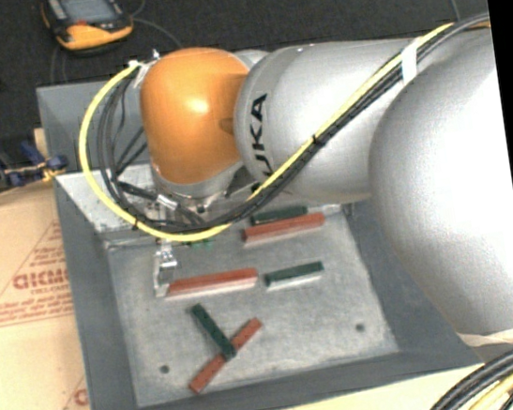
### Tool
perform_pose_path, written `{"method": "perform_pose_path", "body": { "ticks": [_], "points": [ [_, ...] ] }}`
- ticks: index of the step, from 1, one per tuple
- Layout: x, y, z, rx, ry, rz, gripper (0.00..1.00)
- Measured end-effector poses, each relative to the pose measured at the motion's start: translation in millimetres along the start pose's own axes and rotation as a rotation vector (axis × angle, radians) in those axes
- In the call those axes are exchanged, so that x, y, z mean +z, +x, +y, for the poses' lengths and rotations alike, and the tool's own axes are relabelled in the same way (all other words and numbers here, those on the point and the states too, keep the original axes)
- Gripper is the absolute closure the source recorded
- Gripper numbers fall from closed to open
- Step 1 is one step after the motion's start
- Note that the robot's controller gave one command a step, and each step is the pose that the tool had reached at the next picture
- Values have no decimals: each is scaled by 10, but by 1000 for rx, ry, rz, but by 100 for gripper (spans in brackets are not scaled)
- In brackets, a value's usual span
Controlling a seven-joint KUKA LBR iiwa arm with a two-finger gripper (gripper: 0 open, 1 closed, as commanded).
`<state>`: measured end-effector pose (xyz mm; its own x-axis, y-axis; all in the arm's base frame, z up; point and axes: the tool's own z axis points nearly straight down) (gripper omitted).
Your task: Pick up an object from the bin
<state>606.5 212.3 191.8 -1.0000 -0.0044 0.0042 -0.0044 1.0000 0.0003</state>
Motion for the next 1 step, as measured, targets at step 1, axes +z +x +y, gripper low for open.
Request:
{"method": "perform_pose_path", "body": {
  "ticks": [1],
  "points": [
    [-53, -17, -9, 4, -2, -8, 0]
  ]
}}
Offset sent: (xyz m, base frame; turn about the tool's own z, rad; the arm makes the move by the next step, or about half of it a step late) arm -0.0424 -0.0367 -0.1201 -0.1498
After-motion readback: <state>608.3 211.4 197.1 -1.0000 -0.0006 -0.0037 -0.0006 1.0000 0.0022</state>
